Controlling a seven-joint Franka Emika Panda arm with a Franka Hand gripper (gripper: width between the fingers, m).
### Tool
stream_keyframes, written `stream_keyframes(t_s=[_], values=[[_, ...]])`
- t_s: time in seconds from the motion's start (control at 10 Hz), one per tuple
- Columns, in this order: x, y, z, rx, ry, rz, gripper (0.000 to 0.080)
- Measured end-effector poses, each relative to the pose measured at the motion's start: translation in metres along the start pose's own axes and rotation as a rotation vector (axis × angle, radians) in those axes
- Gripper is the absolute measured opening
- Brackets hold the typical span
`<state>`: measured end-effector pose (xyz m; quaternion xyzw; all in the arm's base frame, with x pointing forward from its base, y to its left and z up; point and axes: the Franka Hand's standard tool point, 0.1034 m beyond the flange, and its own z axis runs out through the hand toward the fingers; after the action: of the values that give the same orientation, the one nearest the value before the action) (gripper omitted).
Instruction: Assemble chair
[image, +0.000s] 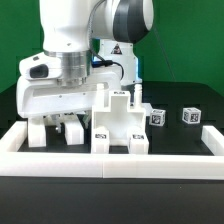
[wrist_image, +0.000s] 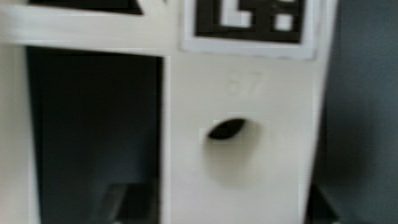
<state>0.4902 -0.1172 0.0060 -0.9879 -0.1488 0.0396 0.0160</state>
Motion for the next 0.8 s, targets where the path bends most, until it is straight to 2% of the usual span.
stream_keyframes(t_s=[0.6, 0.8], values=[[0.0005, -0.0004, -0.0004, 0.000, 0.001, 0.005, 0.0288], [0.0011, 0.0005, -0.0091, 0.005, 0.004, 0.008, 0.0288]])
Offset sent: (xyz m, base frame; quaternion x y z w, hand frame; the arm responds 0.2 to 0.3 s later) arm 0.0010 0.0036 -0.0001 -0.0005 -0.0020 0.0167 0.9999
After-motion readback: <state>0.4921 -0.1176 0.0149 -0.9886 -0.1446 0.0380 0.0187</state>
